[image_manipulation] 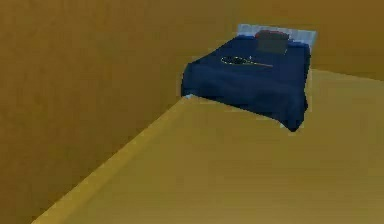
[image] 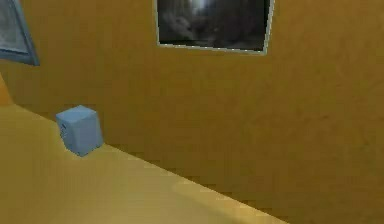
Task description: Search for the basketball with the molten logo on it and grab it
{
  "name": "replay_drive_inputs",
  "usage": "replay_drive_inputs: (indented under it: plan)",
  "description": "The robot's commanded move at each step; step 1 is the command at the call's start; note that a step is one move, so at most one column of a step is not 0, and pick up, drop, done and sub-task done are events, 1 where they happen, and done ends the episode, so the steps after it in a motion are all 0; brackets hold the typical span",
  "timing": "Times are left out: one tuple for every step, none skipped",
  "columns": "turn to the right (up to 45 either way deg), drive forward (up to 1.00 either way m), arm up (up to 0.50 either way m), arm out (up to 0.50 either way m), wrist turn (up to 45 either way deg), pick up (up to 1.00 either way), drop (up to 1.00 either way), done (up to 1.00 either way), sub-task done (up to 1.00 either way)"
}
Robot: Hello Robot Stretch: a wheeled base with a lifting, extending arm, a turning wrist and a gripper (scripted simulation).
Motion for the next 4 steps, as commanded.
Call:
replay_drive_inputs:
  plan:
    - [-45.0,0.00,0.00,0.00,0.0,0.00,0.00,0.00,0.00]
    - [-3.0,0.00,0.00,0.00,0.0,0.00,0.00,0.00,0.00]
    - [0.0,0.20,0.00,0.00,0.0,0.00,0.00,0.00,0.00]
    - [-45.0,0.00,0.00,0.00,0.0,0.00,0.00,0.00,0.00]
